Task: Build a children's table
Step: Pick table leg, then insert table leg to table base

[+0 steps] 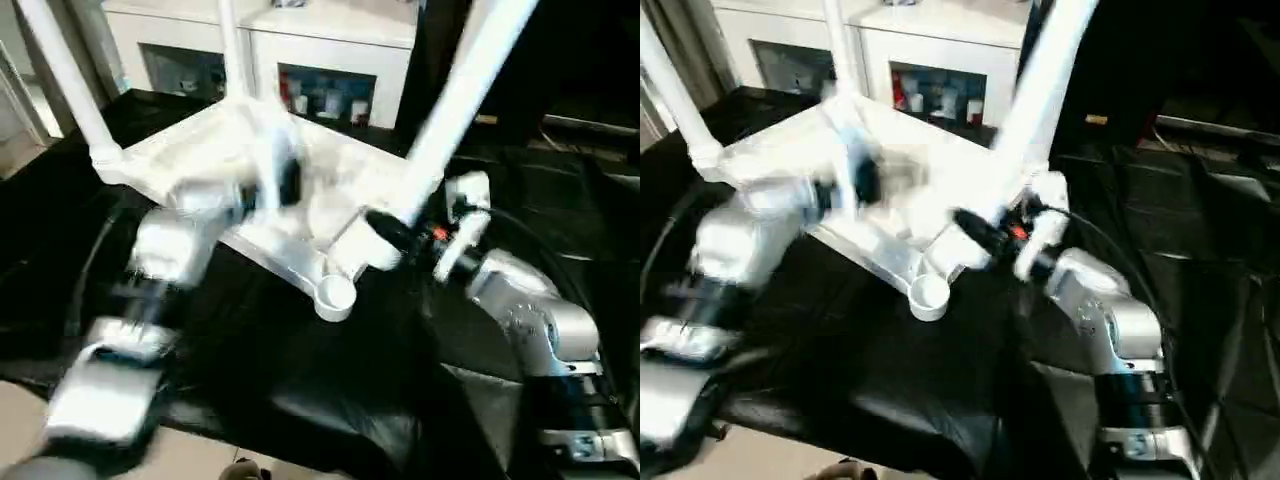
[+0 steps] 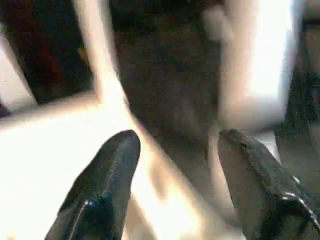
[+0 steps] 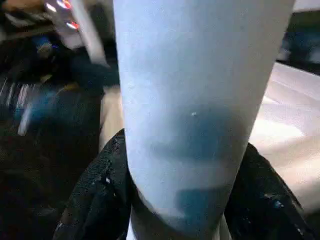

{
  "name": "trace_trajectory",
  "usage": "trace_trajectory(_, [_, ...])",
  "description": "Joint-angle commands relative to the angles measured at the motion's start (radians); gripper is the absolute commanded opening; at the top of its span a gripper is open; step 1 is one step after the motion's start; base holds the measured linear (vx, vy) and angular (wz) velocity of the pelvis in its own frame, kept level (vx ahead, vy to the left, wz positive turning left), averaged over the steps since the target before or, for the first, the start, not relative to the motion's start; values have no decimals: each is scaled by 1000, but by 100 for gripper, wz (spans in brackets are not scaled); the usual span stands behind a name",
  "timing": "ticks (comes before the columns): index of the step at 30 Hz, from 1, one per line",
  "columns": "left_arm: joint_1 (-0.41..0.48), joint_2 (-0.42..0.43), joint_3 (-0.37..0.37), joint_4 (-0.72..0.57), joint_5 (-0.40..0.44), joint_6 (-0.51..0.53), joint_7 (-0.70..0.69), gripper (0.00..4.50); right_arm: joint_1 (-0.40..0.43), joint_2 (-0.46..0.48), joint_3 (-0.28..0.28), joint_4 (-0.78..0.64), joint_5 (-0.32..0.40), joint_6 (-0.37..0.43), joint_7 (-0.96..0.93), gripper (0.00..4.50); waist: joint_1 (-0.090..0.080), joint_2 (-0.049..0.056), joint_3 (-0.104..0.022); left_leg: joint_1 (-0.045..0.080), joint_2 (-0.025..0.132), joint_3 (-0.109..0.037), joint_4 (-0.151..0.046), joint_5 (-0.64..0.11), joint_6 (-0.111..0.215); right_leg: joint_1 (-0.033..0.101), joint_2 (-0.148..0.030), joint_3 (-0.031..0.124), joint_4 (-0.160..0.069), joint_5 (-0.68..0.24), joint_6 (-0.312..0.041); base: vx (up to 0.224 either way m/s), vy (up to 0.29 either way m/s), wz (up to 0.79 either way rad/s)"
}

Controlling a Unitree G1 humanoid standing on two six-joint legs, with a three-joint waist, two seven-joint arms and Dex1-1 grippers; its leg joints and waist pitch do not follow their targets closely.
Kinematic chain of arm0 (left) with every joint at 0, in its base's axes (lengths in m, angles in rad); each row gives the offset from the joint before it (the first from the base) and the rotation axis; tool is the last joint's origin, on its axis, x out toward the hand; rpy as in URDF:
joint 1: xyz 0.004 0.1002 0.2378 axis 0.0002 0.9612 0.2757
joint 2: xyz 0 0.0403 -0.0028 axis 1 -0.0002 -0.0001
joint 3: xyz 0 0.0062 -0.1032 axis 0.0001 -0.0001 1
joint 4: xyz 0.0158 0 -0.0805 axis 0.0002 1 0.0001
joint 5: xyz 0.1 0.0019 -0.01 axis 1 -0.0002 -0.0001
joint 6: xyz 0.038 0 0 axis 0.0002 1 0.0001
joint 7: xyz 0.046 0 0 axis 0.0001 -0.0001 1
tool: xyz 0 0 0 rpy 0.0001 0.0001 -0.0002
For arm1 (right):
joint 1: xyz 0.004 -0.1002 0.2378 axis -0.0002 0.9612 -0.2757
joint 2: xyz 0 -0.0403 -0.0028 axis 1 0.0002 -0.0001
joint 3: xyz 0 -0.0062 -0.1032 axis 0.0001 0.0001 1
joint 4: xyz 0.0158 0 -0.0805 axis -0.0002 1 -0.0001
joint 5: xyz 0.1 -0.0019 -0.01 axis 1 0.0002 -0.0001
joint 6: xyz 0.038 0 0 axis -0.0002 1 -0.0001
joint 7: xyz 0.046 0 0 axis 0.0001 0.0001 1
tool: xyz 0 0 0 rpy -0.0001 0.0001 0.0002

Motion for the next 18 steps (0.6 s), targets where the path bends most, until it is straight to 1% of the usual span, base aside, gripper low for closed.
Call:
trace_trajectory(1, [-13, 41, -66, 6, 74, -56, -103, 290, 10, -21, -20, -4, -14, -18, -8, 191, -7, 2, -82, 24, 25, -10, -71, -128, -28, 53, -75, 49, -61, -157, -141, 0, 0, 0])
trace_trajectory(2, [-20, 55, -78, 15, 88, -72, -129, 290, 15, -28, -20, -7, -15, -19, -6, 191, -6, 6, -82, 27, 27, -10, -71, -128, -30, 52, -78, 49, -60, -137, -156, 0, 0, 0])
trace_trajectory(4, [-42, 67, -100, 48, 110, -92, -157, 290, 23, -40, -17, -6, -19, -28, 1, 191, -6, 10, -81, 27, 26, -8, -70, -140, -30, 53, -78, 49, -58, -123, -175, 0, 0, 0])
trace_trajectory(5, [-55, 74, -118, 72, 130, -110, -171, 290, 26, -45, -14, -2, -25, -37, 5, 191, -5, 10, -80, 28, 25, -8, -70, -155, -29, 52, -78, 48, -62, -138, -180, 0, 0, 0])
trace_trajectory(7, [-79, 82, -147, 120, 169, -139, -198, 290, 29, -48, -13, 5, -32, -51, 11, 191, -6, 8, -79, 27, 25, -8, -71, -176, -32, 55, -80, 48, -63, -166, -181, 0, 0, 0])
trace_trajectory(8, [-93, 85, -164, 146, 190, -162, -204, 290, 31, -50, -14, 6, -36, -55, 13, 191, -6, 11, -77, 29, 25, -9, -71, -193, -33, 52, -81, 48, -67, -197, -178, 0, 0, 0])
trace_trajectory(11, [-115, 82, -192, 196, 226, -205, -217, 290, 35, -55, -15, 2, -36, -55, 15, 191, -9, 7, -76, 28, 25, -9, -72, -197, -31, 53, -81, 48, -70, -213, -178, 0, 0, 0])
trace_trajectory(12, [-131, 67, -210, 242, 258, -247, -211, 290, 40, -61, -12, -3, -35, -52, 18, 191, -8, 6, -77, 27, 26, -10, -71, -197, -29, 55, -83, 48, -71, -218, -178, 0, 0, 0])
trace_trajectory(13, [-140, 57, -225, 275, 286, -280, -191, 290, 44, -62, -8, -7, -35, -52, 19, 191, -9, 5, -77, 27, 25, -9, -71, -197, -27, 54, -81, 48, -72, -221, -177, 0, 0, 0])
trace_trajectory(14, [-146, 51, -234, 295, 304, -299, -177, 290, 47, -63, -7, -9, -35, -51, 19, 191, -9, 8, -77, 27, 25, -10, -70, -197, -26, 55, -81, 48, -73, -220, -176, 0, 0, 0])
trace_trajectory(15, [-158, 40, -251, 335, 331, -327, -157, 290, 52, -66, 0, -15, -37, -52, 21, 191, -9, 7, -78, 27, 25, -10, -69, -195, -23, 55, -81, 48, -74, -218, -176, 0, 0, 0])
trace_trajectory(16, [-171, 31, -266, 376, 356, -358, -141, 290, 57, -66, 3, -21, -39, -52, 23, 191, -8, 9, -80, 27, 25, -10, -68, -190, -22, 56, -82, 48, -72, -204, -178, 0, 0, 0])
trace_trajectory(17, [-179, 25, -275, 401, 371, -376, -130, 290, 60, -66, 4, -26, -39, -51, 23, 191, -8, 8, -80, 26, 25, -10, -68, -187, -19, 56, -80, 48, -73, -197, -178, 0, 0, 0])
trace_trajectory(18, [-191, 16, -289, 443, 393, -404, -115, 290, 66, -64, 4, -37, -39, -48, 23, 191, -9, 9, -82, 25, 26, -12, -68, -179, -18, 59, -82, 47, -67, -172, -187, 0, 0, 0])
